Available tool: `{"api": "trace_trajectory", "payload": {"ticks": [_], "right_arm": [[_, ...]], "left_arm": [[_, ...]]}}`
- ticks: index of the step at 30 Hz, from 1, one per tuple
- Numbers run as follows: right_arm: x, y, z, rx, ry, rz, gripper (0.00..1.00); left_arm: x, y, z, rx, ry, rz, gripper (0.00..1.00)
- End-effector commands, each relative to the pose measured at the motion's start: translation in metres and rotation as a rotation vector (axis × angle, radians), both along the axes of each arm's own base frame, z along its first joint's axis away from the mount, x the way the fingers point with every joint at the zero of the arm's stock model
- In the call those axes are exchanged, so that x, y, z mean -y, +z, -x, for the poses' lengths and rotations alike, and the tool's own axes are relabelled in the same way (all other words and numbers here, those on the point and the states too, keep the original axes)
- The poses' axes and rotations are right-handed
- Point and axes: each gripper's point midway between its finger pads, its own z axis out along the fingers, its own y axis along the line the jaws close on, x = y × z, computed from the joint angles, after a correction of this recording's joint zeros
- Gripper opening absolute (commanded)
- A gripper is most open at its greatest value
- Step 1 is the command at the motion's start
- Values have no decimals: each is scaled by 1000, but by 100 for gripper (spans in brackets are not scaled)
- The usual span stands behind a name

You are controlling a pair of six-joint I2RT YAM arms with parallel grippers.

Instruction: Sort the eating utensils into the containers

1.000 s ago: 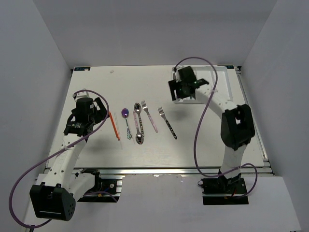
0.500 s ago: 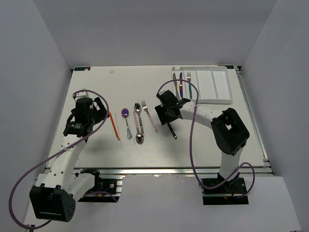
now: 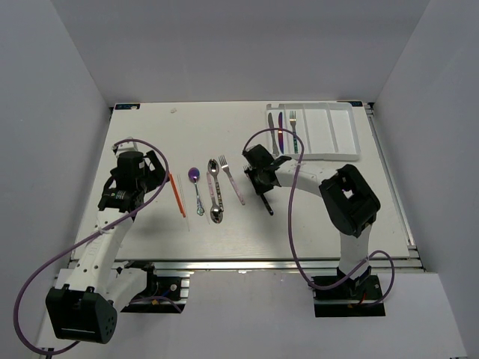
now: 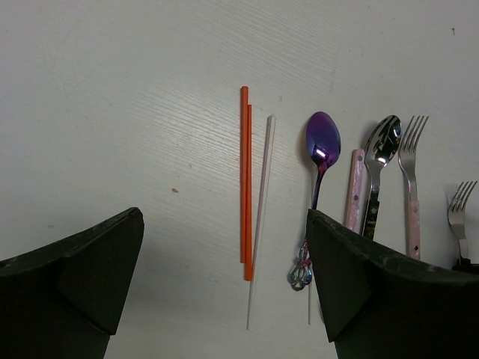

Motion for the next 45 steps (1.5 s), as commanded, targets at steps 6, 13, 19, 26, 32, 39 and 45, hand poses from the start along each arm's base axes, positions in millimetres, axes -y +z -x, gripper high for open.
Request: {"api": "trace_trajectory", "payload": {"ticks": [6, 13, 19, 26, 32, 39, 45], "right_arm": [[9, 70, -30, 124, -36, -128, 0], [87, 120, -157, 315, -351, -113, 0], [118, 146, -248, 393, -426, -103, 0], [147, 113, -298, 441, -437, -31, 0], [153, 90, -296, 381, -423, -59, 0], [154, 113, -280, 365, -437, -85, 77], [143, 164, -245, 355, -442, -170, 89]], "left_arm": [[2, 4, 1, 22, -14, 0, 98], [3, 3, 1, 21, -23, 1, 98], [3, 1, 0, 10, -21, -1, 98], [13, 24, 2, 117, -73, 40, 98], [24, 25, -1, 118, -113, 80, 98], [67, 48, -15, 154, -149, 180, 98], [126, 53, -26, 138, -170, 190, 98]]}}
